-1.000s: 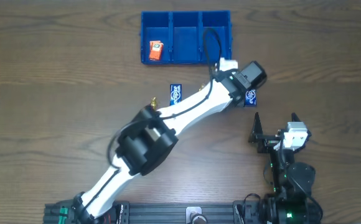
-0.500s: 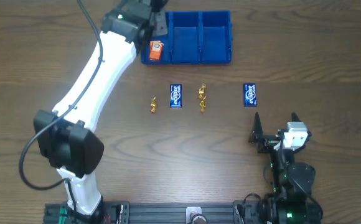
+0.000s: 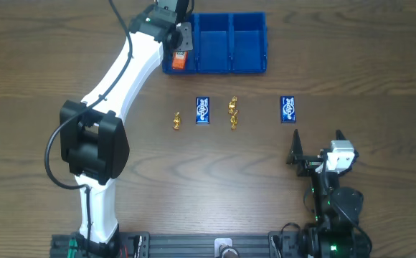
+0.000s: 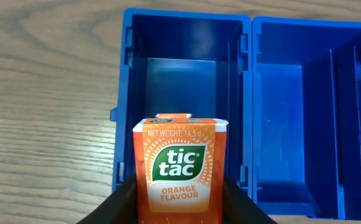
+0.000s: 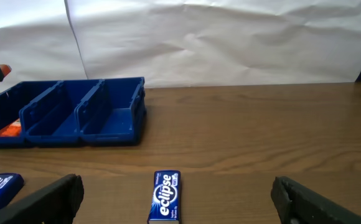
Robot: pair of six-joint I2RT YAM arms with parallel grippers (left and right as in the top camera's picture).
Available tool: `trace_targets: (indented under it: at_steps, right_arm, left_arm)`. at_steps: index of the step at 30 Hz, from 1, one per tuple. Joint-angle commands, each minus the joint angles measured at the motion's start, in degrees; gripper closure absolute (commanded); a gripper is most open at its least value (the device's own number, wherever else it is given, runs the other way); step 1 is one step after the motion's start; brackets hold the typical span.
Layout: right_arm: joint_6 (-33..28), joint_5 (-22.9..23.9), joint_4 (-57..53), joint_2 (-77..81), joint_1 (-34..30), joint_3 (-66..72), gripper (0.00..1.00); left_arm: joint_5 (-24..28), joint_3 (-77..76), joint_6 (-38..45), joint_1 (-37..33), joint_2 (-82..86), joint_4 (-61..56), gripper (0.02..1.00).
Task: Sort Candies Into Trays
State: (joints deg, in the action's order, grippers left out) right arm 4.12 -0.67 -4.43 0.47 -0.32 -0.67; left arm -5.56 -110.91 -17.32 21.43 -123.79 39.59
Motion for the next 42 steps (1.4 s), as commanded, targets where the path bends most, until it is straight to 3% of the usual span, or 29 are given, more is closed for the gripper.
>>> trace_targets:
  at_steps: [1,2,3,4,6,11,15,19,23,25,27,29,34,42]
  right_arm:
    - [0.57,-0.33,-0.2,-0.31,-0.02,0.22,0.001]
    - [0.57,-0.33,-0.2,-0.31,-0.02,0.22,0.001]
    - [0.57,-0.33,-0.2,-0.31,-0.02,0.22,0.001]
    - [0.57,-0.33,-0.2,-0.31,-0.02,0.22,0.001]
    - [0.57,-0.33,-0.2,-0.31,-0.02,0.22,0.001]
    - [0.57,-0.33,-0.17,-0.31,-0.02,0.22,0.001]
    - [0.57,-0.33,-0.2,-0.31,-0.02,0.22,0.001]
    - [0.57,-0.33,-0.17,-0.31,-0.02,0.22,0.001]
    - [0.57,-0.33,-0.2,-0.31,-0.02,0.22,0.001]
    - [0.57,-0.33,-0.2,-0.31,-0.02,0.22,0.001]
    - [0.57,-0.33,-0.17,-0.31,-0.02,0.22,0.001]
    - [0.57,-0.33,-0.17,-0.31,-0.02,0.22,0.001]
    - [0.57,-0.33,-0.17,-0.31,-0.02,0.24,0.001]
    - [0.57,-0.33,-0.2,-0.31,-0.02,0.22,0.001]
  left_arm:
    - [0.74,0.57,1.09,0.0,-0.63,0.07,0.665]
    - [0.74,0.57,1.09,0.0,-0.63,0.07,0.61]
    - [0.74,0.57,1.07,0.0,-0.63,0.07,0.485]
    - [0.74,0.57,1.05,0.0,-0.63,0.07,0.24]
    - [0.74,0.57,1.05,0.0,-0.57,0.07,0.031]
    - [-0.2,2.38,0.39,-0.76,8.02,-1.22,0.036]
    - [-4.63,11.04,1.07,-2.36,28.59,-7.65,0.073]
    - [-1.44,27.41,8.26,-7.28,49.7,-19.65,0.071]
    - [-0.33,40.7,15.56,-9.46,65.7,-21.68,0.071]
    - [1.64,47.71,15.74,-11.58,72.19,-23.08,0.08]
    - [8.15,56.74,17.94,-14.29,79.43,-28.79,0.075]
    - [10.82,63.25,18.64,-15.39,84.87,-33.51,0.066]
    - [15.08,79.65,20.65,-18.47,100.87,-41.33,0.058]
    - [18.4,97.07,20.52,-19.91,115.38,-42.51,0.018]
